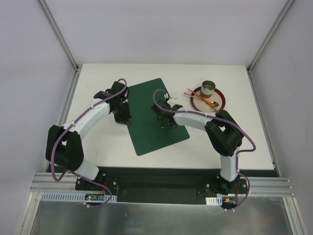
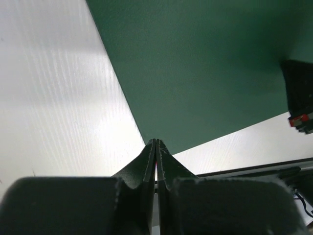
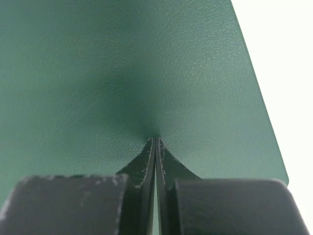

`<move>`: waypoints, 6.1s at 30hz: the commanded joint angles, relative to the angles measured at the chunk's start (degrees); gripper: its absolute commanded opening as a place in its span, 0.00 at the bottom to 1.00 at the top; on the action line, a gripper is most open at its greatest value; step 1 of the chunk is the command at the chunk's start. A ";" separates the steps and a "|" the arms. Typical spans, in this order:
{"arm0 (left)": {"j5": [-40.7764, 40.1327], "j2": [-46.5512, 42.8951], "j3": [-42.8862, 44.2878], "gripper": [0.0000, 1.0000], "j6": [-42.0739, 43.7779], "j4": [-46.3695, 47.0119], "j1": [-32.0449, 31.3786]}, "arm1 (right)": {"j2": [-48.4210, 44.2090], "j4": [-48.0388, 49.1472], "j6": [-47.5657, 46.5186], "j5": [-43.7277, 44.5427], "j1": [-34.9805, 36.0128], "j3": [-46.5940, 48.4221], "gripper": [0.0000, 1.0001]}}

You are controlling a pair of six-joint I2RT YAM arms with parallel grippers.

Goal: Set the dinner table for one person
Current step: Flatten out the napkin at the center of the board.

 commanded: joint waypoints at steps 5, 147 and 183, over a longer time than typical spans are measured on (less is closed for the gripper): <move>-1.77 10.64 10.39 0.00 2.62 -4.56 0.58 | 1.53 0.26 4.40 -0.94 2.40 -2.27 0.01; -5.28 19.72 13.74 0.33 0.77 -10.27 -3.46 | 4.53 -9.49 -21.79 -5.26 -19.22 24.99 0.01; -12.84 2.14 19.02 0.47 1.65 -15.90 -3.37 | 2.14 0.08 2.11 -11.13 4.07 0.72 0.01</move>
